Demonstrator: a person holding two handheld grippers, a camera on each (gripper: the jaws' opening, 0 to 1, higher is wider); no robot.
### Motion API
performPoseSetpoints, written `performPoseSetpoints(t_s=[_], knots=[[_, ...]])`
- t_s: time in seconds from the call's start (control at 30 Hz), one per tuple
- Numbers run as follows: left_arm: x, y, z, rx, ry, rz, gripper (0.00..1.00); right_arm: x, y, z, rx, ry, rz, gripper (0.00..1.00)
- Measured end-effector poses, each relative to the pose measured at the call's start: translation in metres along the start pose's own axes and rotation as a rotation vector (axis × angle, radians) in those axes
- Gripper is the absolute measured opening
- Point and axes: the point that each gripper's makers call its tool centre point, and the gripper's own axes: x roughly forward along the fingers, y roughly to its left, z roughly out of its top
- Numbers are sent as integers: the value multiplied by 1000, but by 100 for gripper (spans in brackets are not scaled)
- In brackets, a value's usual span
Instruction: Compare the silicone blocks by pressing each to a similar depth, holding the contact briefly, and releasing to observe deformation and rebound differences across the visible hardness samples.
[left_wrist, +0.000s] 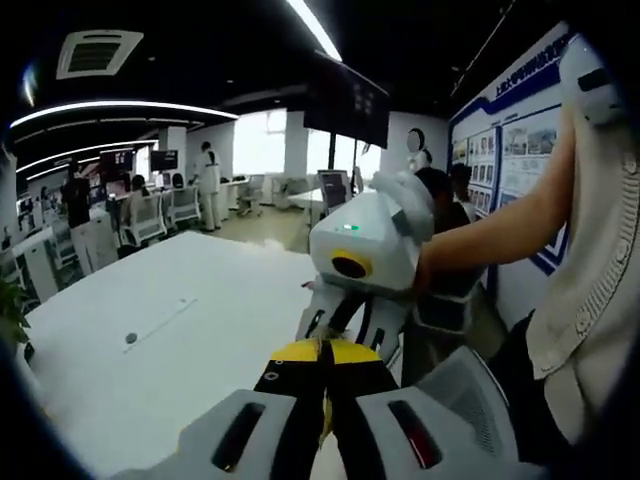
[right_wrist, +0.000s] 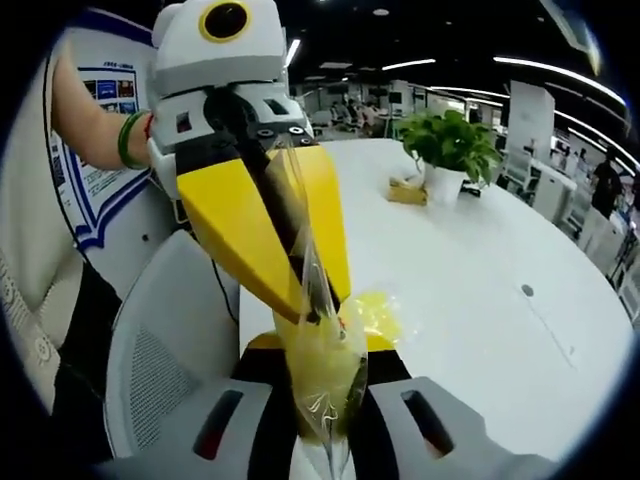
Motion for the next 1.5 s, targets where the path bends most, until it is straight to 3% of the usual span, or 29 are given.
performPoseSetpoints(t_s=[0.77,1.3,1.5], knots=[[1,-10,5,71,23,7,0,-8,7,-2,17,3,0,12],[2,-15,4,77,54,10,0,-11,8,-4,-27,6,-17,12],[2,-15,4,42,64,19,0,-11,9,-3,-20,-2,-16,13]])
